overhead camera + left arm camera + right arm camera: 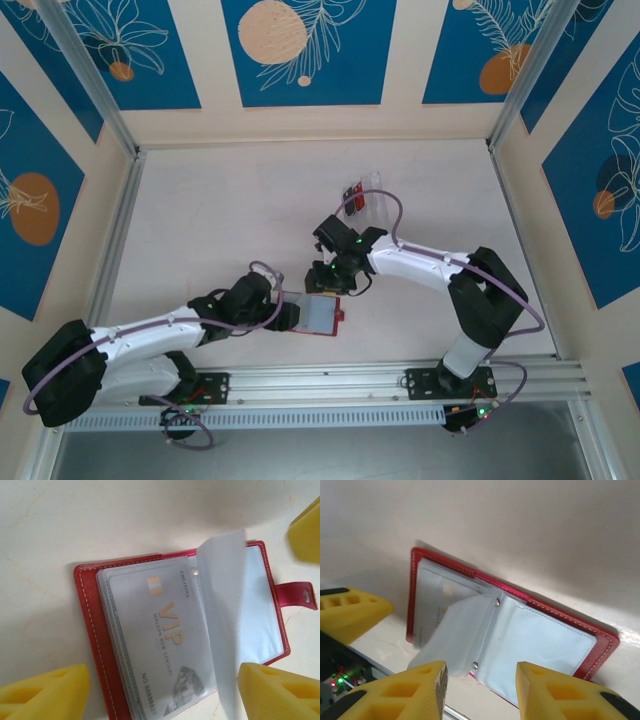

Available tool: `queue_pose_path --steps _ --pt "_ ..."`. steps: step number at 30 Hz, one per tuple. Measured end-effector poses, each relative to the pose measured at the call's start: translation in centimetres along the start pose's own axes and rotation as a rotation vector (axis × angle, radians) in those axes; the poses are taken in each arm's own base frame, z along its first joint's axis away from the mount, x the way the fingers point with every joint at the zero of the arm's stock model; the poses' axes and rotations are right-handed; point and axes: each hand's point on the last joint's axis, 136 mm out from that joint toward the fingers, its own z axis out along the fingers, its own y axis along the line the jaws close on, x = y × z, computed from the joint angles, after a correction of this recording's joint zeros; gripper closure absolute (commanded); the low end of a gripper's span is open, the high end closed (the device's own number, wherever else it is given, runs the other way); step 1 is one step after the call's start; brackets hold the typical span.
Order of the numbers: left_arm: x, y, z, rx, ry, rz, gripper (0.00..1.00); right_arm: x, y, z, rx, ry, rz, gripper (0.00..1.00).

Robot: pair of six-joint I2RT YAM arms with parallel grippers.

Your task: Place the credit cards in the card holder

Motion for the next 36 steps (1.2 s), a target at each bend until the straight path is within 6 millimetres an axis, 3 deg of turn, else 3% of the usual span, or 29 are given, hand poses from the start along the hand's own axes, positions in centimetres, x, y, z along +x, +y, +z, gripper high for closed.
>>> queue_pose_path --steps 4,8,13,16,19,25,36 --pt "0.1 0.1 0.2 -0.011 0.014 -0.001 0.23 -1.2 0.8 -1.9 -0.032 -0.057 -0.015 0.57" --pt "0.1 0.1 0.1 -0.015 0.02 0.006 0.25 -1.0 1.1 -2.1 -0.043 -0.063 -0.023 0.69" --pt "-0.5 -0.3 0.2 -0.013 0.018 0.017 0.3 3.1 -1.0 0.6 0.018 0.033 -0.016 0.9" --pt "-0.3 -0.2 0.6 -0.026 0.035 0.018 0.32 5.5 -2.5 1.9 0.063 0.092 -0.004 0.94" --pt "0.1 0.1 0.9 -0.039 0.055 0.022 0.34 6.7 -3.7 2.4 0.095 0.118 0.011 0.94" --pt "0.3 0.3 1.6 -0.056 0.084 0.029 0.38 6.0 -6.1 3.5 0.165 0.147 0.067 0.95" --pt "-0.1 -0.1 2.4 -0.06 0.096 0.029 0.43 2.2 -6.7 3.2 0.189 0.107 0.015 0.93"
